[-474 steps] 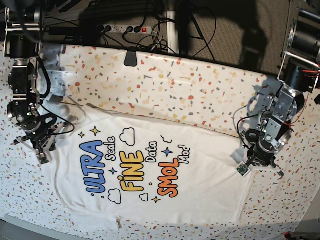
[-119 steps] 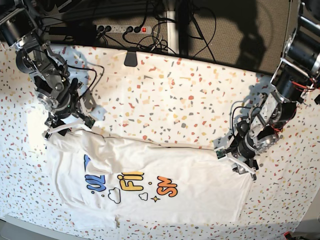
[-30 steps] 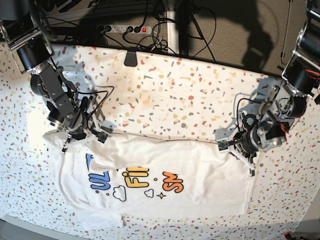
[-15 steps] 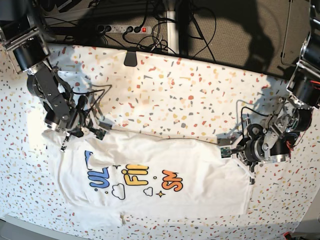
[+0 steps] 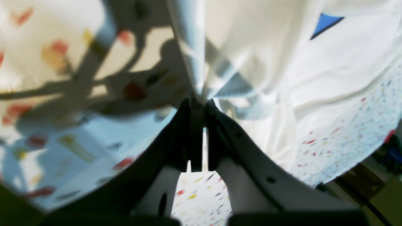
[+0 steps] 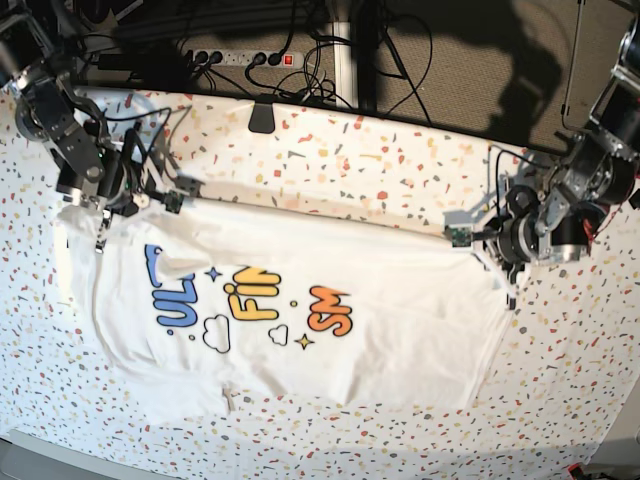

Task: Fold the T-shirt properly
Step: 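Drag the gripped shirt edge toward the arms with both grippers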

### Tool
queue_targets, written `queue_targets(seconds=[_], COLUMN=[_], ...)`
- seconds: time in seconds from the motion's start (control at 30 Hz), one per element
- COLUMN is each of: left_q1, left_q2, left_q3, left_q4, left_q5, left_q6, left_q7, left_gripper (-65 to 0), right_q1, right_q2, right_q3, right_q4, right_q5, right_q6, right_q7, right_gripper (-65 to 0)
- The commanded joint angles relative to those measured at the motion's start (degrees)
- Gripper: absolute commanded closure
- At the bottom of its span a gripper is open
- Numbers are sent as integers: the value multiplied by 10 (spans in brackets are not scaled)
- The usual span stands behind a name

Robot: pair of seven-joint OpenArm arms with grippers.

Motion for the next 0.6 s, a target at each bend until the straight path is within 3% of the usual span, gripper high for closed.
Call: queue_targets(seconds=[0.0, 0.2, 0.37, 0.57], left_q1=[-6, 56, 99, 125], left_q2=[-21, -83, -125, -136], left_q3=[-6, -6, -6, -6], left_q4=[22, 90, 136, 159], left_q5=[6, -43, -43, -45], left_q6=[5, 5, 5, 5], left_q7=[24, 127, 133, 143], left_gripper=[0, 0, 0, 0], right_q1=[-4, -75, -101, -136], right_q2=[18, 56, 58, 59], right_q3=[7, 7, 7, 7], right_q4=[17, 63, 80, 111], right_q5=[-8, -8, -9, -9], right_q6=[-2, -23, -23, -23], right_q7=[-16, -27, -41, -54], right_gripper=[0, 0, 0, 0])
